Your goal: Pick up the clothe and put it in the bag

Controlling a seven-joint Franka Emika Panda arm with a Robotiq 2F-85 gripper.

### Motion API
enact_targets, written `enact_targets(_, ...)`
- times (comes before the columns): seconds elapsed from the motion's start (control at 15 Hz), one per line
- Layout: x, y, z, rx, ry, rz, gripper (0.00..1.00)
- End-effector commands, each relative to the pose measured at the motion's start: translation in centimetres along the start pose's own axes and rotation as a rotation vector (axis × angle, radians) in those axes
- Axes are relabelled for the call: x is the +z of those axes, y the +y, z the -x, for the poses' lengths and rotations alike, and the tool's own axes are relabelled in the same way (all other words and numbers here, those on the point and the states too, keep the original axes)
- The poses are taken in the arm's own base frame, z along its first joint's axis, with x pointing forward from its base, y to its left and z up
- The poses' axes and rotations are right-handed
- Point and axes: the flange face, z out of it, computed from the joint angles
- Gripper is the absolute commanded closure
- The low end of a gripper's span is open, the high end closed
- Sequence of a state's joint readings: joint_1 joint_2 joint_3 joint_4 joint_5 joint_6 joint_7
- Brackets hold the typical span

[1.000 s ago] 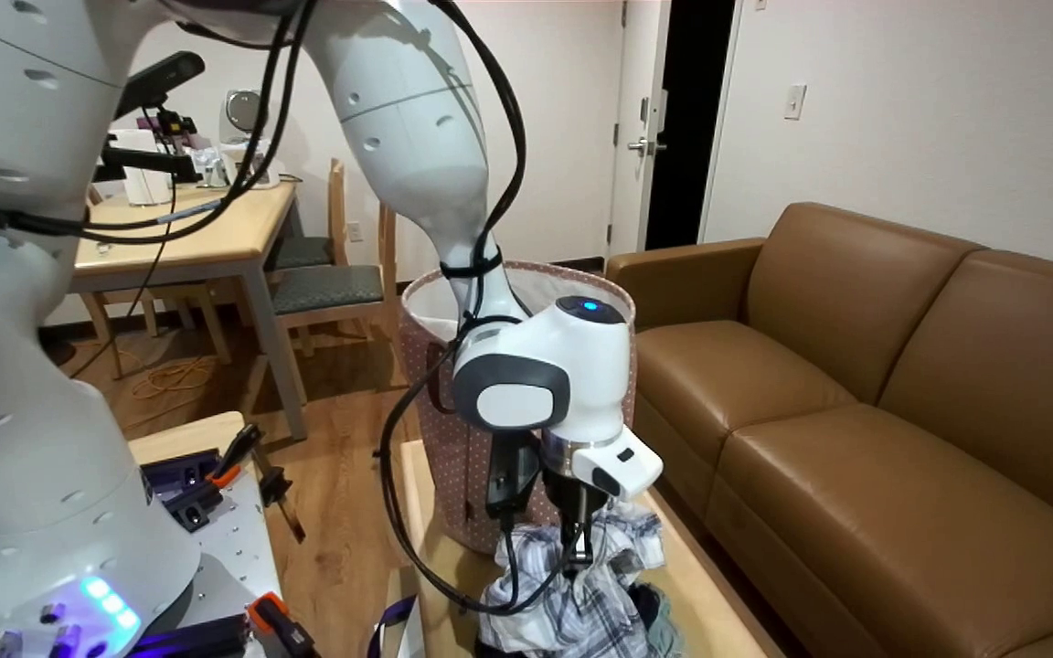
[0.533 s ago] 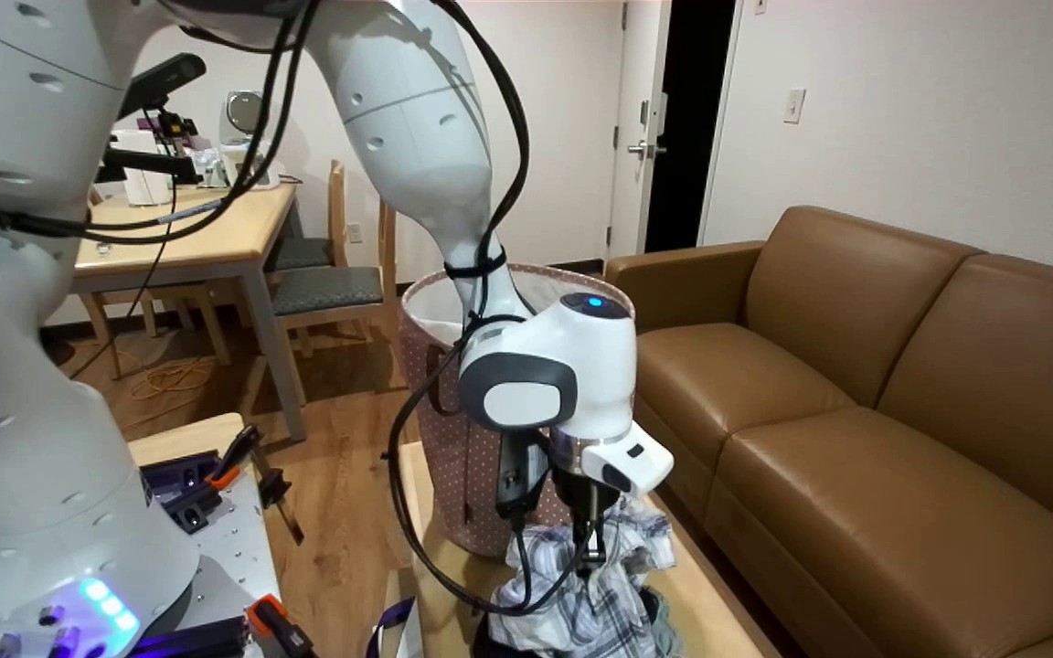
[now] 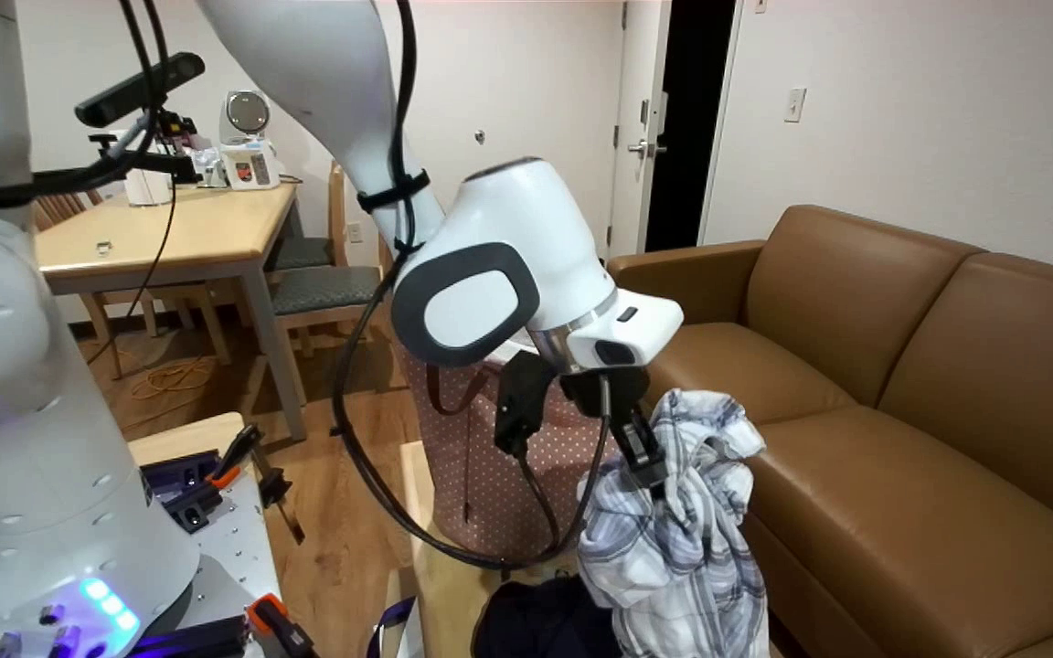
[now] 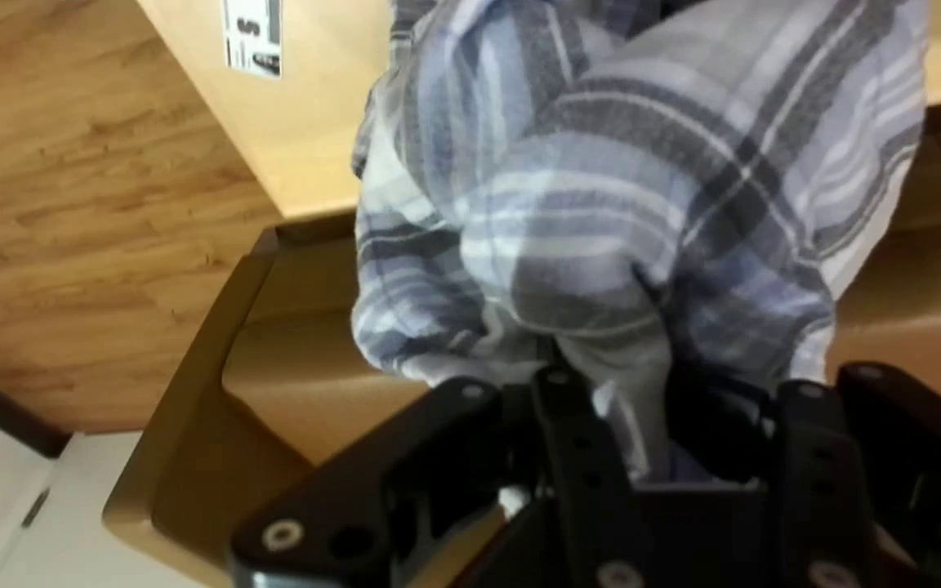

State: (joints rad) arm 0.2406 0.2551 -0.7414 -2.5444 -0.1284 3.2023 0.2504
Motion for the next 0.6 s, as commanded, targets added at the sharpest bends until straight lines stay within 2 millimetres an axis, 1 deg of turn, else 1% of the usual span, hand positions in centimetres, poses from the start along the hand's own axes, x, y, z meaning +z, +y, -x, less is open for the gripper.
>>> enact_targets(0.0, -0.5, 0.5, -0.1, 0.007, 0.013, 0.001, 0.89)
enact_targets(0.27, 0.0, -0.1, 0.4, -0.006, -0.002, 0.0, 0.89)
enact_targets(0.33, -0.2, -0.4, 0.4, -0.024, -0.012, -0.013, 0.93)
enact_targets(0.4, -0.6, -0.4, 0.1, -0.04, -0.006, -0.016, 0.93)
enact_targets(0.53, -2.2, -0.6, -0.9, -0.08, -0.004, -0.031, 0.93)
